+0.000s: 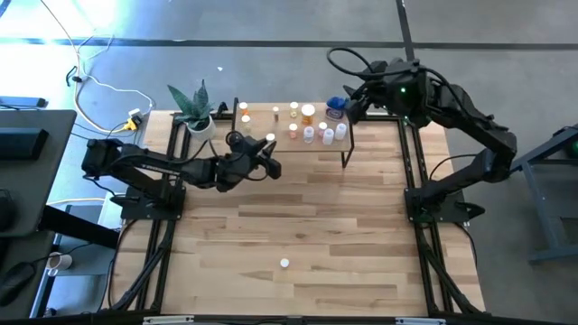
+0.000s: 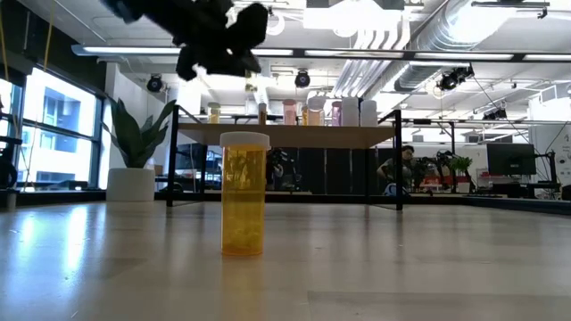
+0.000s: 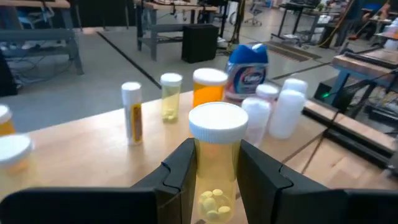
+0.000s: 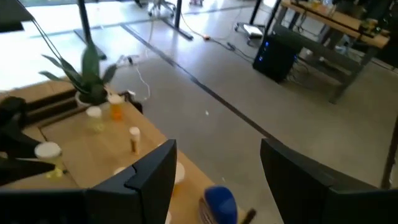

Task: Pick and place medicine bottles onto shelf by color
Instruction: Put the yellow pill bottle on the shelf

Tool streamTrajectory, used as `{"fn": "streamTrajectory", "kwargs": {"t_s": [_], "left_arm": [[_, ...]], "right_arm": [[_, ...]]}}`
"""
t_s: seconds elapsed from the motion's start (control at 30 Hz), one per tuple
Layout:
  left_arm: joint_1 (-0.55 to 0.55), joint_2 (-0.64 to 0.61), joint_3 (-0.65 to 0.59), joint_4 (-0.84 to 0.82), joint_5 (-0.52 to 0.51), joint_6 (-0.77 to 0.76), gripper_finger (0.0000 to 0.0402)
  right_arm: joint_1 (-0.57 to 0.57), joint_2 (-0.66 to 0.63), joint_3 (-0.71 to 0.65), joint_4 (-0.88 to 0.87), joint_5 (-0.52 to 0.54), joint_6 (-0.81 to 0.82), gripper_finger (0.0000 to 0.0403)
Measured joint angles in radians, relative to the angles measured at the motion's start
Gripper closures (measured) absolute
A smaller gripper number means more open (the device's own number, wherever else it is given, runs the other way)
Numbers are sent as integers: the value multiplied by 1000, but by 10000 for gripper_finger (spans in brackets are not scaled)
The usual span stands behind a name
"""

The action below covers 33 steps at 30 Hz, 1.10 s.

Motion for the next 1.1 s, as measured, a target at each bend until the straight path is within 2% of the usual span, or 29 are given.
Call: {"fn": "streamTrajectory", "kwargs": {"t_s": [0.2,0.53,0.77,1.1], "left_arm": [[9,27,-76,43,-39,-16,314],[90,33,-126,88,-44,75,314],[156,34,-126,83,-16,95,314],[216,34,-126,80,80,86,314]], "right_arm": [[-26,0,0,-15,0,-19,179],[-55,0,0,-16,0,-26,179],[-55,0,0,-16,0,-26,179],[-55,0,0,-17,0,-26,179]]}}
